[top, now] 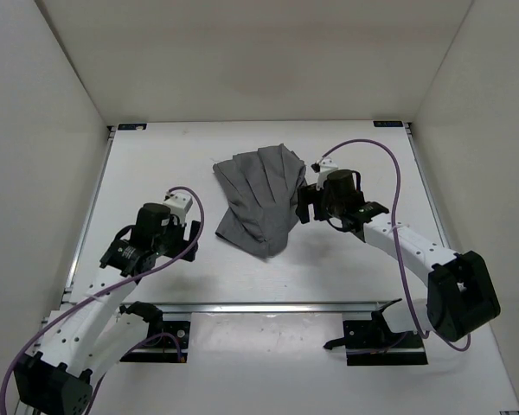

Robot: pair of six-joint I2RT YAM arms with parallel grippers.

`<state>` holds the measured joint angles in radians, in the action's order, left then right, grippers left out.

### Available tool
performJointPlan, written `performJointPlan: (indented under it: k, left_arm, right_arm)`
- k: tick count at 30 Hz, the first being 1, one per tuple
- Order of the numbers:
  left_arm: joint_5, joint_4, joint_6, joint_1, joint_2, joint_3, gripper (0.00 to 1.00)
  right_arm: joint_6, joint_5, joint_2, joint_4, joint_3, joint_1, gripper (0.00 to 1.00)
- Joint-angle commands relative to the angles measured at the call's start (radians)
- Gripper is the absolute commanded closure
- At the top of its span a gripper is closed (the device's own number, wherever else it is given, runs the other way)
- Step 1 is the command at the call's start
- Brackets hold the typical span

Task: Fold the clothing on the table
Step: Flatten the skirt out

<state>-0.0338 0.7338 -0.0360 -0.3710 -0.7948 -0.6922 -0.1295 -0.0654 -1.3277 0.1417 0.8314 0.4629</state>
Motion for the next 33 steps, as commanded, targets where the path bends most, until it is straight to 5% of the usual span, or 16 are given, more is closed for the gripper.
performJointPlan:
  k: [1,8,9,10,11,15,17,19,22,24,33]
  left_arm:
    - [0.015,-0.011,0.005,-0.003,0.032,0.006,0.01]
    - [0.077,-0.013,0.03,0.015,0.063,0.003,0.06]
    - [0.095,-0.008,0.033,0.009,0.062,0.005,0.51]
    - [0.088,-0.011,0.033,0.003,0.063,0.003,0.84]
    - [0.075,-0.007,0.033,0.0,0.065,0.002,1.0]
    - [0.048,-0.026,0.003,-0.018,0.043,-0.02,1.0]
    - [0.035,-0.045,-0.021,-0.061,0.003,-0.033,0.92]
    - [0.075,-0.068,-0.149,-0.051,-0.05,-0.065,0.53]
    - [0.253,-0.274,-0.311,-0.017,-0.09,-0.064,0.47]
    - [0.195,-0.325,-0.343,-0.13,-0.166,-0.091,0.48]
    - [0.121,-0.448,-0.496,-0.295,-0.504,-0.162,0.41]
  right_arm:
    - [-0.038,-0.01,0.028,-0.067,0.015,0.002,0.22]
    - [-0.048,-0.047,0.031,-0.086,0.008,-0.013,0.21]
    - [-0.05,-0.051,0.032,-0.088,0.006,-0.012,0.21]
    - [-0.053,-0.057,0.032,-0.088,0.003,-0.012,0.21]
    - [-0.056,-0.057,0.032,-0.083,0.003,-0.01,0.21]
    - [-0.053,-0.045,0.031,-0.071,-0.003,-0.016,0.21]
    - [-0.061,-0.053,0.045,-0.093,-0.024,-0.023,0.21]
    - [-0.059,-0.059,0.047,-0.1,-0.026,-0.021,0.21]
    - [-0.062,-0.057,0.053,-0.097,-0.025,-0.023,0.21]
    - [-0.064,-0.056,0.065,-0.084,-0.025,-0.027,0.21]
    - [-0.073,-0.097,0.142,-0.106,-0.083,-0.095,0.2]
